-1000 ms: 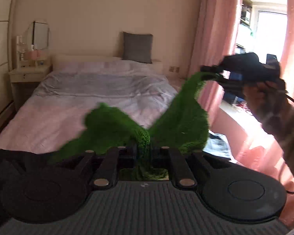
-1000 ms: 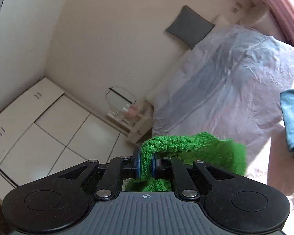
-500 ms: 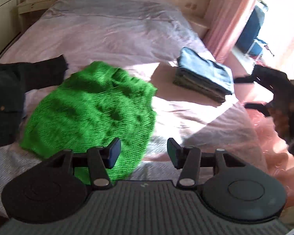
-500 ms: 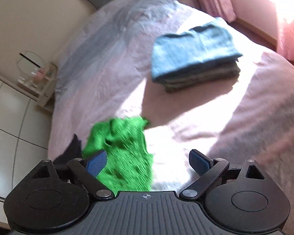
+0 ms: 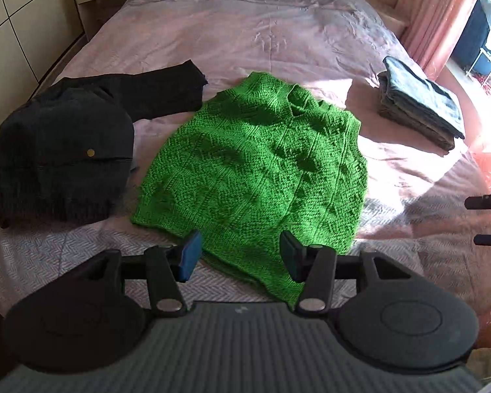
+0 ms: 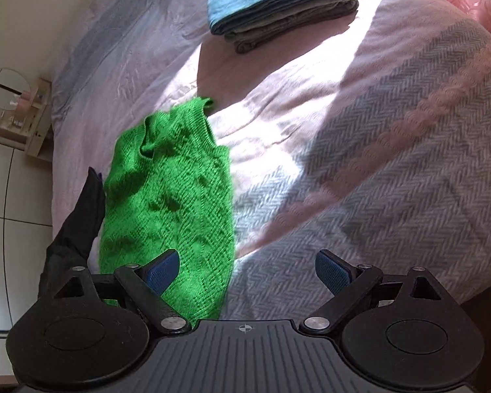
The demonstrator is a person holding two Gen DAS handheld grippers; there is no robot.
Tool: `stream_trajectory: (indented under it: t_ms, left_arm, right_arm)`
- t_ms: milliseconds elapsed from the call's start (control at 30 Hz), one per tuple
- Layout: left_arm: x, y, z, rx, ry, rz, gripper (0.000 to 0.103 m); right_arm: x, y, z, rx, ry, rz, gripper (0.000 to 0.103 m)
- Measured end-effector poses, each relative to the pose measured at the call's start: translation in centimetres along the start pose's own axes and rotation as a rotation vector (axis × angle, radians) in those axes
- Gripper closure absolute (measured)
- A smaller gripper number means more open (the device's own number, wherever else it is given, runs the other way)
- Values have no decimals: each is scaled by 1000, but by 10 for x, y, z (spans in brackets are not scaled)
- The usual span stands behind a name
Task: Fold clothes
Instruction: 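Shake out the green vest and lay it flat on the bed with both grippers, then grasp the hem of the green vest with both grippers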
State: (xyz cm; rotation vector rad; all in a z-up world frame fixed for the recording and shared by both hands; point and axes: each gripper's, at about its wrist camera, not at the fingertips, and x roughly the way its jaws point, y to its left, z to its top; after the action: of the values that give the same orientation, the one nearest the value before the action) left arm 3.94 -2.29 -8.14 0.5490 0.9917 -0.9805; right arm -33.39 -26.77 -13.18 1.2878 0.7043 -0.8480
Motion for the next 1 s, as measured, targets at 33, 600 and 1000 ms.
stream_trajectory:
  t_ms: [33, 600, 1000]
  left_arm:
    - [5, 8, -1, 13, 20, 3, 55]
    - [95, 117, -25, 50, 182, -2, 54]
    - [176, 168, -1, -49, 181, -24, 46]
  right_arm:
    - [1, 3, -9, 5, 8, -3, 10]
    - [100, 7, -138, 355, 123, 184, 31]
    - [178, -8, -171, 548, 107, 195, 48]
